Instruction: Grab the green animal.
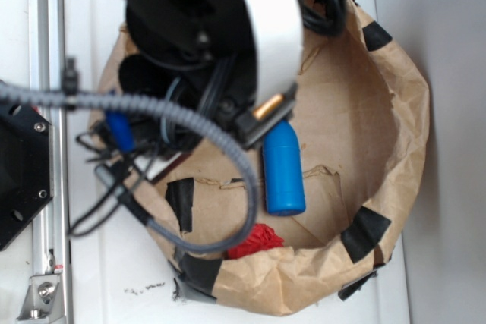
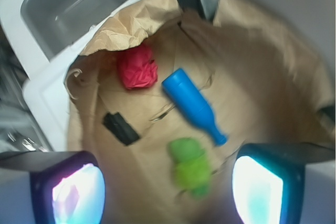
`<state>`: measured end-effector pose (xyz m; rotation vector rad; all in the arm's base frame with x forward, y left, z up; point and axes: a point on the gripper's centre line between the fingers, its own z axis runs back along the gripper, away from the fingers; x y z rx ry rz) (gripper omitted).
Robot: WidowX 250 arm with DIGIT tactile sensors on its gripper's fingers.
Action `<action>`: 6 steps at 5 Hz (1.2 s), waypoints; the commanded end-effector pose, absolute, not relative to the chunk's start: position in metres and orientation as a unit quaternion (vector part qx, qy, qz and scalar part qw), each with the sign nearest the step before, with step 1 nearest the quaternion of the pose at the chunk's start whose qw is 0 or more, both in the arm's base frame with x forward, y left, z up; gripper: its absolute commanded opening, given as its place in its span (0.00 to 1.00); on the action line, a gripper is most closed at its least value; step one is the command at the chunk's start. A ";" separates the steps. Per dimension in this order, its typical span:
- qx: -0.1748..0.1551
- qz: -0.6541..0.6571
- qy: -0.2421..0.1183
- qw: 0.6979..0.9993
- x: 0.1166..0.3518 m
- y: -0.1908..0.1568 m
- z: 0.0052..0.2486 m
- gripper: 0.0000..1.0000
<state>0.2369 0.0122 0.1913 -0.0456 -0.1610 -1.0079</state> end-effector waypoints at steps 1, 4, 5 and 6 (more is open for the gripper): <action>-0.018 -0.542 -0.031 0.840 0.265 0.028 0.137 1.00; 0.023 -0.583 -0.040 0.811 0.287 0.038 0.056 1.00; 0.015 -0.614 -0.028 0.788 0.272 0.028 0.034 1.00; 0.004 -0.623 -0.018 0.782 0.261 0.022 0.028 1.00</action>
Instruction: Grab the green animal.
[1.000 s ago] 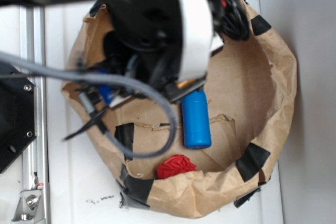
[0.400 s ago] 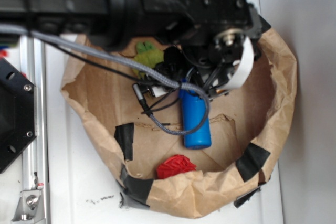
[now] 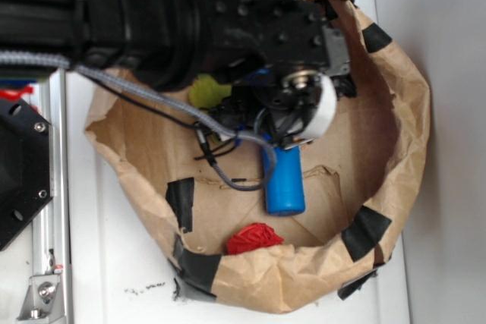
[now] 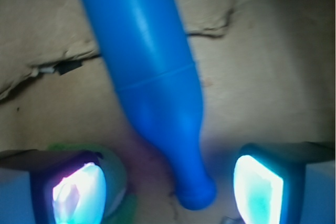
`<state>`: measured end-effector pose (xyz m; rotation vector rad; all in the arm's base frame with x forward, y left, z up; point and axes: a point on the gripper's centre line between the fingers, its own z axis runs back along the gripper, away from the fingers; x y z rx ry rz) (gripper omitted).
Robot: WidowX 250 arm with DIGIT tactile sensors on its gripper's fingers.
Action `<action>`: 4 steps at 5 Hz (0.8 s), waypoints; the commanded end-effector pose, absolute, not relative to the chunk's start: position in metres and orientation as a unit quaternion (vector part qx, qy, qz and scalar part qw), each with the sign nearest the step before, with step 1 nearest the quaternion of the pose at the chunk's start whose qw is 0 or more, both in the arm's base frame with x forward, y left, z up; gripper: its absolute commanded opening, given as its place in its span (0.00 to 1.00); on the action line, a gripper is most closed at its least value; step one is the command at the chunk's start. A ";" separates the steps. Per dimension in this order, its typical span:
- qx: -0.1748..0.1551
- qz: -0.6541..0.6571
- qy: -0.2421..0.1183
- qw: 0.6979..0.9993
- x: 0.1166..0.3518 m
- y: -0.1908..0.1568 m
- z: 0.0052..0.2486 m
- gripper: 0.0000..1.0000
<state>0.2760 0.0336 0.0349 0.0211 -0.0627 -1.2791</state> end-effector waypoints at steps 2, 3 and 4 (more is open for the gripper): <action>-0.005 -0.623 -0.008 0.782 0.248 0.026 0.027 1.00; -0.013 -0.610 -0.053 0.791 0.247 0.029 0.062 1.00; -0.011 -0.588 -0.102 0.802 0.246 0.039 0.098 1.00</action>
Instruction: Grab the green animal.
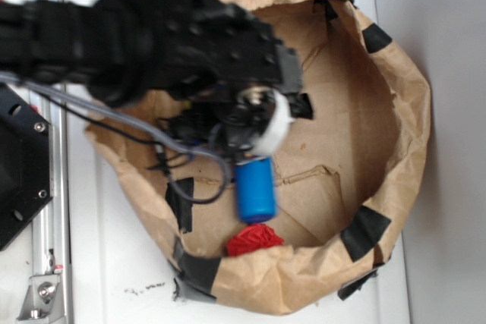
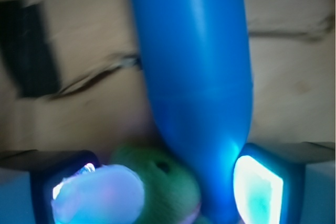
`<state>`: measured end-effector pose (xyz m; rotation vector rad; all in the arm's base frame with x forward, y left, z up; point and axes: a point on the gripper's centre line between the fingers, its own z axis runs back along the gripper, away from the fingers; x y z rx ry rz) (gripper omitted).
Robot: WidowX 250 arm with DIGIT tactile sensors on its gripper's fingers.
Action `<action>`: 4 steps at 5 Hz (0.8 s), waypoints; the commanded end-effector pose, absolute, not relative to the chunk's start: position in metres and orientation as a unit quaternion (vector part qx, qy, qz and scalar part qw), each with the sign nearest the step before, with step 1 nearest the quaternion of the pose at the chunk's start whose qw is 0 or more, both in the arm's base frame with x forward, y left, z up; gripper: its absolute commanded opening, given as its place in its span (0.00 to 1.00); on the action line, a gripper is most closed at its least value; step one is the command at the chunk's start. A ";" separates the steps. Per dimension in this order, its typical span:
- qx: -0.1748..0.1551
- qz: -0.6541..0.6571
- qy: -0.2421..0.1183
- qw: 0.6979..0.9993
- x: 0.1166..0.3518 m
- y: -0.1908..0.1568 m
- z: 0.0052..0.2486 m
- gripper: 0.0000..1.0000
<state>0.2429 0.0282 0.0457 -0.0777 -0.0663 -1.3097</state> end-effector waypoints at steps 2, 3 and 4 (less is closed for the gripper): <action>-0.007 -0.599 -0.062 0.798 0.232 0.040 0.077 1.00; -0.011 -0.590 -0.049 0.806 0.245 0.042 0.066 1.00; -0.013 -0.582 -0.044 0.812 0.259 0.043 0.057 1.00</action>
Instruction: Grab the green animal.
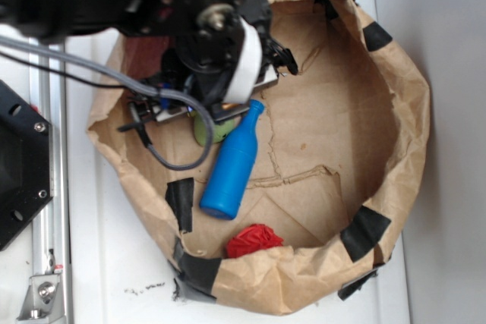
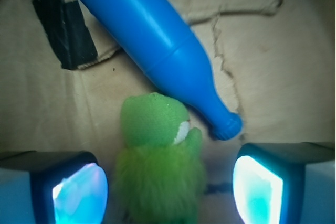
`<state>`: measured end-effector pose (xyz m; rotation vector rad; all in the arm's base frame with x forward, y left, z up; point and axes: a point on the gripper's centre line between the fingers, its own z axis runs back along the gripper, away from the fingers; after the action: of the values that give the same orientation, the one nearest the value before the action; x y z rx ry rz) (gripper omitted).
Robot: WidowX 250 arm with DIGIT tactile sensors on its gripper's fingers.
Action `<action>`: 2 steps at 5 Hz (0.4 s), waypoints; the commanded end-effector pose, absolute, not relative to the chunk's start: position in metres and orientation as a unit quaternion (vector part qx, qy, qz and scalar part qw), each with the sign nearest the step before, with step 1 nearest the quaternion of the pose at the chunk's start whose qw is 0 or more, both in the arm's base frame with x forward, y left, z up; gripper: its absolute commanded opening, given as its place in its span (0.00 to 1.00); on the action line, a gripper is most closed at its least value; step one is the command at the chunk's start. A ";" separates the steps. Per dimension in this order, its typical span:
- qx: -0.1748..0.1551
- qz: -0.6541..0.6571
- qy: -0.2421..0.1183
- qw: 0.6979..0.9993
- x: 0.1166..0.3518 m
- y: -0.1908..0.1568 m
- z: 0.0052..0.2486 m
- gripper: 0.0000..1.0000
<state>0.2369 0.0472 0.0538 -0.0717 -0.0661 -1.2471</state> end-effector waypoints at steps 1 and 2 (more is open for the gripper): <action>-0.004 -0.593 -0.026 0.805 0.262 0.042 0.043 1.00; -0.002 -0.596 -0.007 0.803 0.247 0.035 0.023 1.00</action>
<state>0.2446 0.0455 0.0221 -0.0323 0.0085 -1.2594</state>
